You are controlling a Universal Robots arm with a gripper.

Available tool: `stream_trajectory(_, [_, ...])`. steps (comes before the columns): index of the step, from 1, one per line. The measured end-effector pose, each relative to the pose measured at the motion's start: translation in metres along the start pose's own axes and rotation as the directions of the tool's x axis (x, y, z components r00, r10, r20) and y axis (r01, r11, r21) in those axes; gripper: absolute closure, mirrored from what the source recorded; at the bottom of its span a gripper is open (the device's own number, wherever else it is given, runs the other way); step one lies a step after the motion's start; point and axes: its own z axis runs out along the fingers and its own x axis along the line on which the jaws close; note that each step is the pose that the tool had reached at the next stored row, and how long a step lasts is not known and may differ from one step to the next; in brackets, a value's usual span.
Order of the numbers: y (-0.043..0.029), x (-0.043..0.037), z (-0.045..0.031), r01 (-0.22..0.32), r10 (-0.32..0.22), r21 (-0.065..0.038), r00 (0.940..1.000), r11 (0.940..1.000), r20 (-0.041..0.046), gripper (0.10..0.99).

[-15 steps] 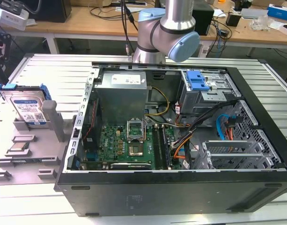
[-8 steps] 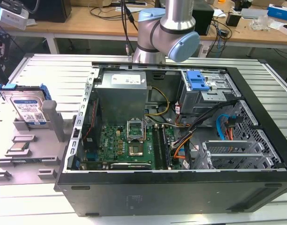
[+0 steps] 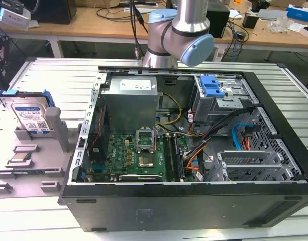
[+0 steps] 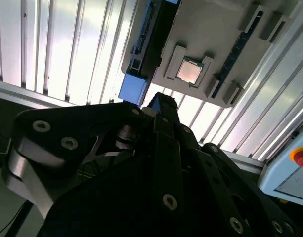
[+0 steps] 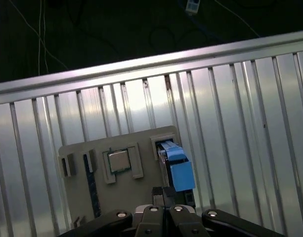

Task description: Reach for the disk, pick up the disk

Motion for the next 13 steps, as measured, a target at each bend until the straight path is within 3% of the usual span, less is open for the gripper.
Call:
stream_trajectory(5, [0.0000,0.0000,0.0000,0.082,-0.082,0.000,0.9966,0.9966,-0.0030,0.980])
stream_trajectory(9, [0.0000,0.0000,0.0000,0.178,-0.178,0.000,0.9840,0.9840,-0.0067,0.980])
stream_trajectory(13, [0.0000,0.0000,0.0000,0.185,-0.185,-0.001,0.9827,0.9827,-0.0071,0.980])
